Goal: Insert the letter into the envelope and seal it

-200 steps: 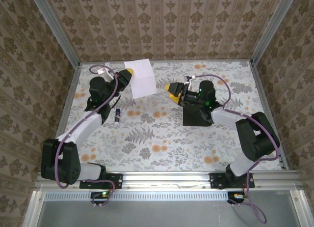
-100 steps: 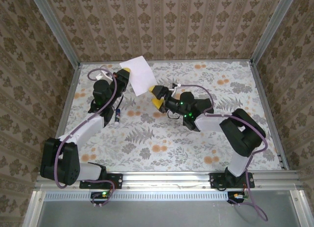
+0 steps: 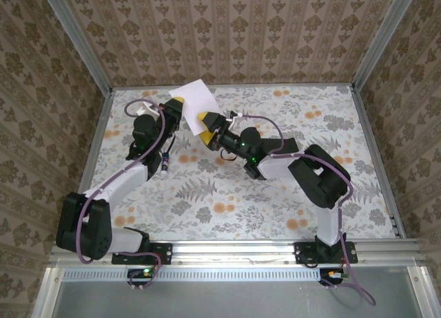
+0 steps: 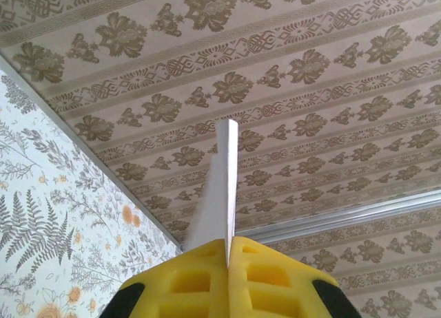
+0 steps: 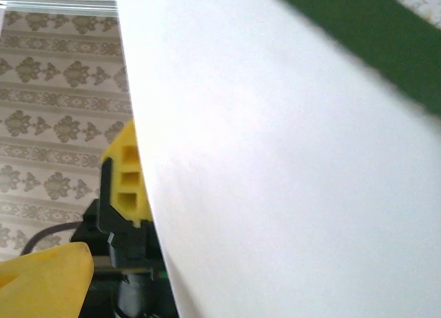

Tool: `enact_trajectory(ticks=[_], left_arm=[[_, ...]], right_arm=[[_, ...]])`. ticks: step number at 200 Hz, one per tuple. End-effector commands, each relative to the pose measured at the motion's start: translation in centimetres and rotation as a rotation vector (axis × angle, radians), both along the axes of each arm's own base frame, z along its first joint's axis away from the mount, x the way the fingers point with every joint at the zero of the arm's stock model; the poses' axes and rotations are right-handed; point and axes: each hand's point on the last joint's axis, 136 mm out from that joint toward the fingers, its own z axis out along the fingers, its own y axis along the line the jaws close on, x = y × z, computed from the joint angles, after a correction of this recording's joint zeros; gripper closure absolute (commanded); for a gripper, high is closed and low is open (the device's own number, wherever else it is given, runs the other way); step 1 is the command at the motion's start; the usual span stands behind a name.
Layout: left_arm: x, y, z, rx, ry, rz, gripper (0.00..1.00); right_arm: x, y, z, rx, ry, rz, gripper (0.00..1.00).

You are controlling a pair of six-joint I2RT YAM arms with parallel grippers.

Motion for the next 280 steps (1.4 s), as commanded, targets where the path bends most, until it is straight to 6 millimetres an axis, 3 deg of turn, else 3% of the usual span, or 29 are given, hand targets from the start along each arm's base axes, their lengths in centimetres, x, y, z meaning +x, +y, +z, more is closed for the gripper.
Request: enact_trajectory(ticks=[1, 60, 116, 192, 220, 280], left_arm=[[-0.5, 0.2, 1.3, -0.036, -0.032, 0.005, 1.0], [-0.4, 0.1, 1.1, -0.037, -0.024, 0.005, 1.0], [-0.4, 0.4, 0.5, -0.038, -0.01, 0.017, 1.0], [-0.3, 0.8, 0.0, -0.029, 0.001, 0.027, 1.0], [-0.4, 0.8, -0.3, -0.021, 0.008, 0.026, 1.0], [-0.4, 0.7, -1.0, 0.005, 0.023, 0.025, 1.0]], right_arm=[[0.6, 0.0, 1.9, 0.063, -0.054, -0.029, 0.0], [0.5, -0.4, 2.0, 0.047, -0.081, -0.057, 0.05], [0.1, -1.0, 2.1, 0.034, -0.095, -0.076, 0.2], [-0.3, -1.8, 2.5, 0.018, -0.118, -0.101, 0.53], [-0.4, -2.0, 2.9, 0.016, -0.131, -0.106, 0.72], [-0.6, -2.6, 3.6, 0.013, -0.152, -0.116, 0.92]])
